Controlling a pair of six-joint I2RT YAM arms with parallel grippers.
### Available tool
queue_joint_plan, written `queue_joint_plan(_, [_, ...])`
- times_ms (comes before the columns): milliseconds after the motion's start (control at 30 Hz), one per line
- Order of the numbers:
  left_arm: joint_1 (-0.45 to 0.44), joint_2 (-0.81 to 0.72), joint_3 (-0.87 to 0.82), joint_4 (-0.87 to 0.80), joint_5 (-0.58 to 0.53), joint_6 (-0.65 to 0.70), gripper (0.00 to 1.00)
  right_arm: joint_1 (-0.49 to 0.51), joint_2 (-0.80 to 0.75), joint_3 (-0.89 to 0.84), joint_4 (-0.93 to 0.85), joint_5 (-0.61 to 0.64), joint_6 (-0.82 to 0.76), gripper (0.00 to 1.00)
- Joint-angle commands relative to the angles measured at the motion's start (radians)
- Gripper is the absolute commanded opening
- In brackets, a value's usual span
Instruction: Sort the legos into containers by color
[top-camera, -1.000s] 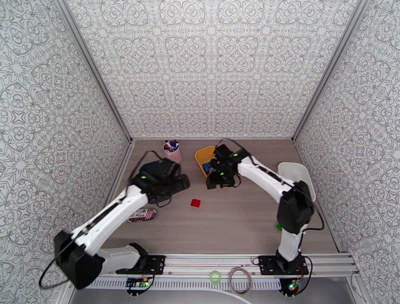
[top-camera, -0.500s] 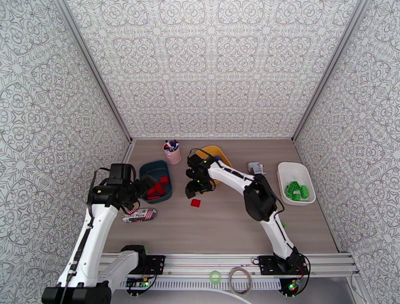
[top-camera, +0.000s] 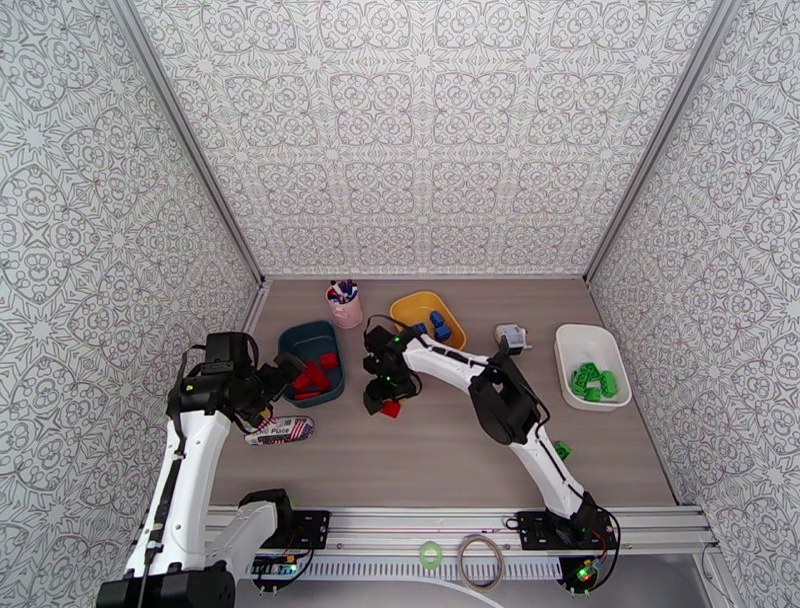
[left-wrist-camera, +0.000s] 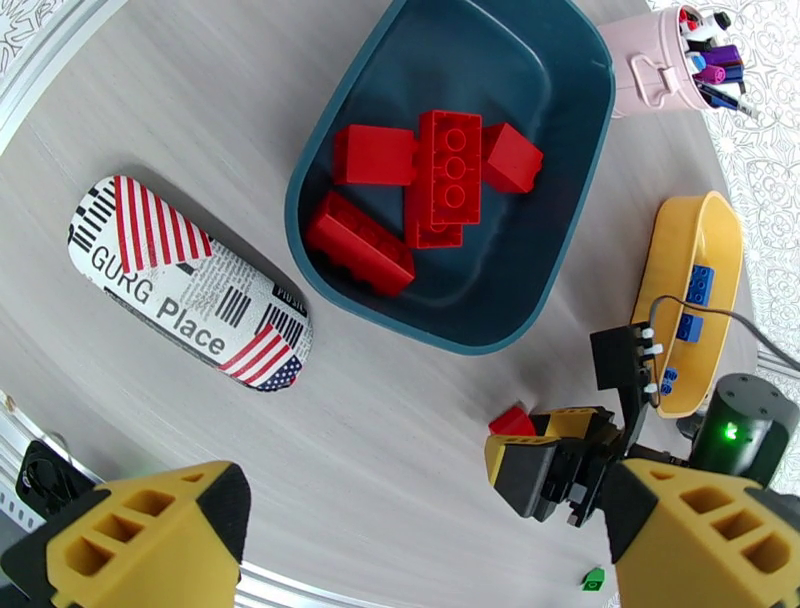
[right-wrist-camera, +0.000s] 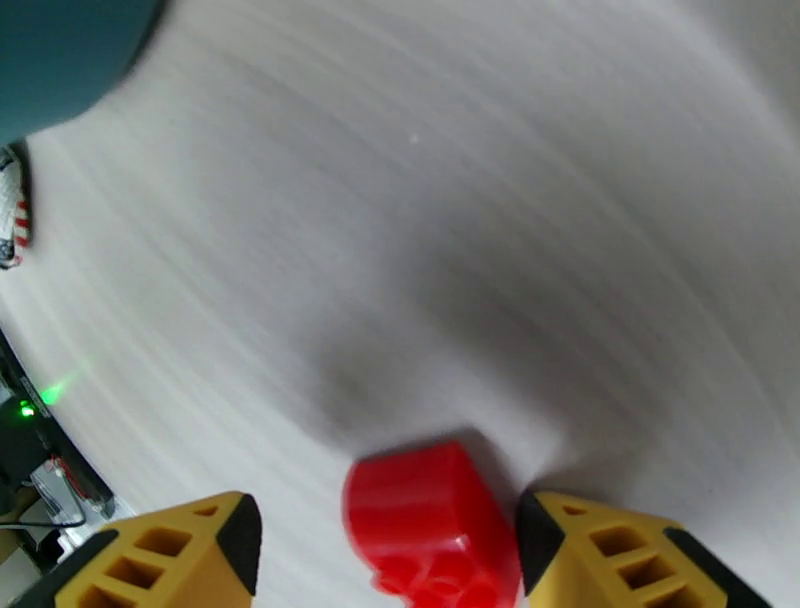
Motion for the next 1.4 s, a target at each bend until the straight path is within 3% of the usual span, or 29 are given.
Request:
queue_joint_plan(0, [0.014,0.011,-0.023,-0.003,0.029,0.028,0.99,0.024,-0.043,-0.068,0.017,-0.013,0.028,0.73])
queue_joint_plan(133, [0.017,0.022,-0.027,0.014,0.034,0.028,0.99,0.054,-0.073,-0.107,0.012,0.040,0.034,0.72])
queue_joint_plan(367, [0.026,0.035,-0.030,0.022,0.032,0.037,0.99,0.099,-0.052,-0.099,-0.075,0.268,0.071,0.66])
queue_joint_plan(533, [0.042,0.041,-0.031,0.023,0.034,0.045,0.99,0.102,-0.030,-0.105,-0.074,0.326,0.109,0.59])
queue_joint_plan(1033, [0.065,0.096,0.003,0.023,0.075,0.062,0.99,0.106,-0.044,-0.034,-0.078,0.340,0.147,0.25])
queue_joint_plan(1367, [0.104,0.109,0.011,0.102,0.122,0.020,0.99,0.101,-0.090,0.108,-0.042,0.176,0.188,0.17])
